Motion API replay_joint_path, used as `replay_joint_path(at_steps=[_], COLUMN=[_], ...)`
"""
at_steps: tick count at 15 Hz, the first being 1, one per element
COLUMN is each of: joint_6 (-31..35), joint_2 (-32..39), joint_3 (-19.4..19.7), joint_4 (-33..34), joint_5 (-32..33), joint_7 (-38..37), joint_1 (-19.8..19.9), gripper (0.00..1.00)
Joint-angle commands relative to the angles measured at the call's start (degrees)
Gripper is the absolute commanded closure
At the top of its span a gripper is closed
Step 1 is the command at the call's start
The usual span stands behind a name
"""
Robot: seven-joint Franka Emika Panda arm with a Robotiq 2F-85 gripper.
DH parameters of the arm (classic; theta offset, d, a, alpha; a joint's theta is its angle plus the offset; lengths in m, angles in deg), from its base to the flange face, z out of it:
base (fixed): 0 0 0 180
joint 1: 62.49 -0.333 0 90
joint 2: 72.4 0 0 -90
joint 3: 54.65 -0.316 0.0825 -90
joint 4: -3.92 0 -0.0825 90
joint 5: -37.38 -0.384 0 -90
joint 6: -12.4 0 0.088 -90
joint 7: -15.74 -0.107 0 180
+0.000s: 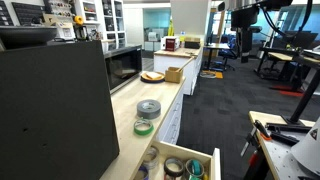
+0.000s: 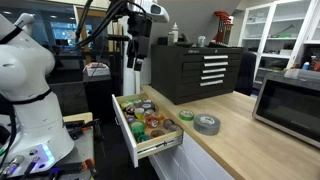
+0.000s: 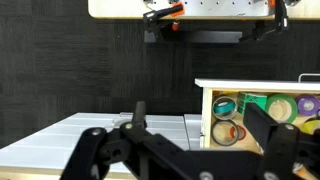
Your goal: Put the green masking tape in the drawer
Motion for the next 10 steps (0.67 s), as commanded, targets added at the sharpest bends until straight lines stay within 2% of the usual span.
replay_joint_path(at_steps=[1,6,7,10], joint_6=[-0.1,1.0,1.5,8.6], joint_2=[0.0,1.0,2.2,11.1], joint_3=[0.3,0.5,0.6,2.2], joint_4=[0.1,0.3,0.8,4.0], joint_5=[0.1,0.5,0.8,4.0], joint_7=[-0.2,0.3,0.6,6.1], joint_1=[-0.4,-0.4,-0.4,-0.7], gripper=[0.00,0.00,0.00,0.00])
